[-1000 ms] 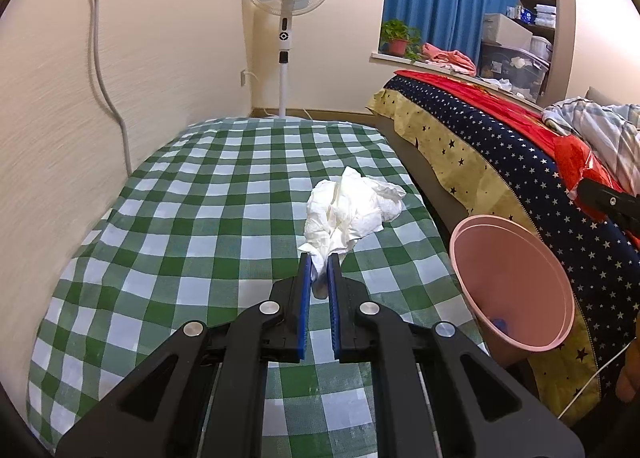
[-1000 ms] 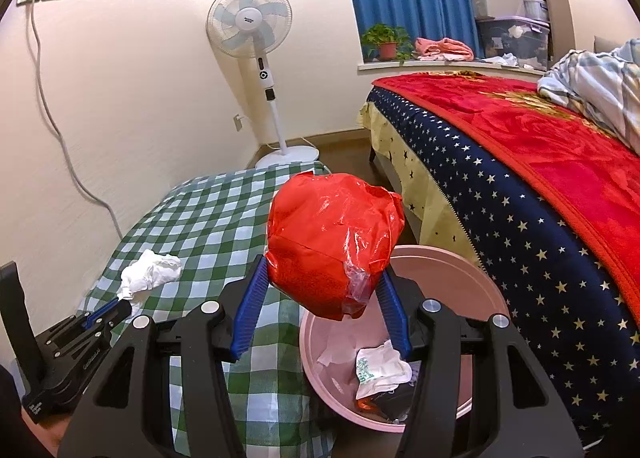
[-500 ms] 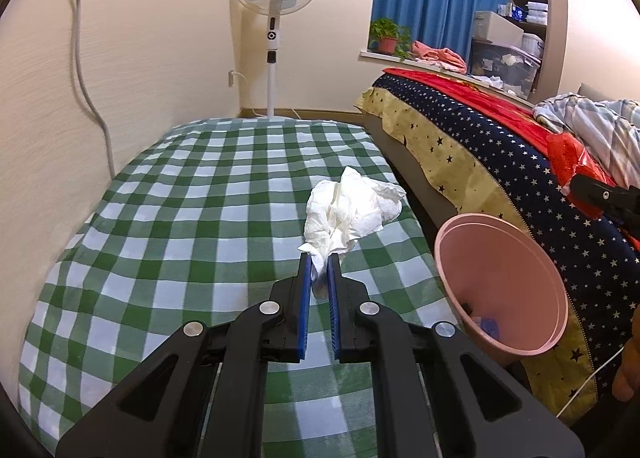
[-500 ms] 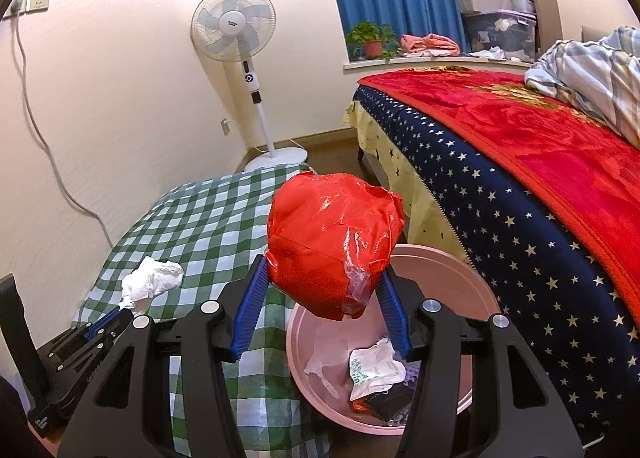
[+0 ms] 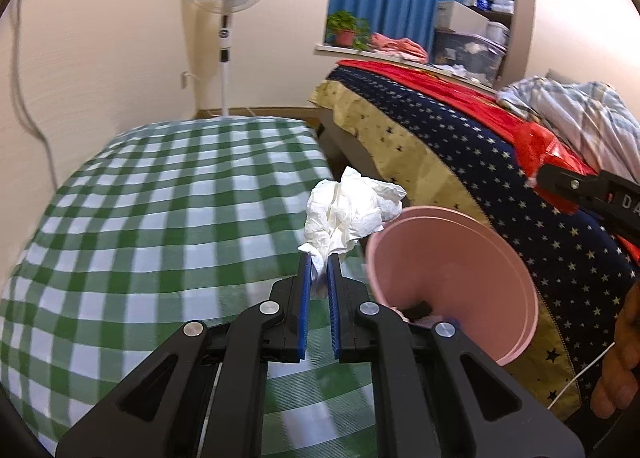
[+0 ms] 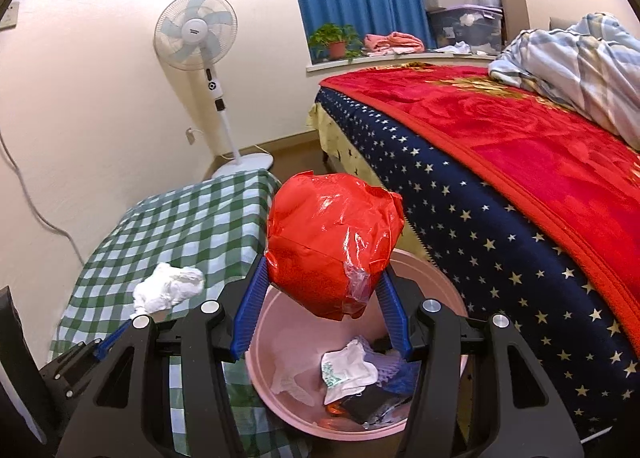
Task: Collect trash
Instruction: 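Carry the white tissue and red bag over the pink bin with both tools, then open both tools to drop the tissue and red bag into the bin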
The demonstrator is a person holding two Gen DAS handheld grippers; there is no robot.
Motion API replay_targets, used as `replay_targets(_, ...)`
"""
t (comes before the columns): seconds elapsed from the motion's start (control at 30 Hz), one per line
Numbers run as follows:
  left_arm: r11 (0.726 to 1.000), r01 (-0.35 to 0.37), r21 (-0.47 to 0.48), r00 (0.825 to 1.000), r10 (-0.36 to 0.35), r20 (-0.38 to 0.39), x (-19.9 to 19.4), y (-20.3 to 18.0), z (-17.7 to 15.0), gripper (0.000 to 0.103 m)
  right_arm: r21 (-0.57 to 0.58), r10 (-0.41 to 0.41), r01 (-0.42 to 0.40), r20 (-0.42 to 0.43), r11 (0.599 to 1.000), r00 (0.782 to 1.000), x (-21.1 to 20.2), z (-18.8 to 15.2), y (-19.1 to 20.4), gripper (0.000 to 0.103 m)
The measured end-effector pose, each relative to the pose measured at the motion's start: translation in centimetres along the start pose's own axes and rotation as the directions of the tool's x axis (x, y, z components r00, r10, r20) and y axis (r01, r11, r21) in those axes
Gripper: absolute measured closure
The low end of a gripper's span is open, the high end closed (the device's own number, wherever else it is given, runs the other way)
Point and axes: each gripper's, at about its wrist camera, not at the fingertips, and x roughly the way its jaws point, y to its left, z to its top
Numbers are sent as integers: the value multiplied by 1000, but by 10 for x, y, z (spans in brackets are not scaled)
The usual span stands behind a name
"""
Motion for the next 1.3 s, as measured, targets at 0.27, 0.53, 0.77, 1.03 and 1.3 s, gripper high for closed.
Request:
replay_targets(0.27,996,83,13,995,-83,-46,25,-30,-3,95,19,-37,38,-15,999,999,7,-1,-11,49)
replay_targets(0.53,990,140,26,986,-137,-91,48,-56,-10,95,29,-62,63,-23,998,998,12,-1,-19,49)
replay_targets(0.77,976,218,6,969,-216,-124,58,-64,-12,83,47,-75,77,-29,996,997,14,-2,-23,40)
replay_targets(1.03,982,188,-3,977,-187,-101,50,-53,-8,74,43,-77,77,-14,996,997,9,-2,-21,31)
replay_targets(1.3,991,134,8,991,-133,-30,19,-35,3,48,44,-63,62,21,997,998,-8,-1,-16,7)
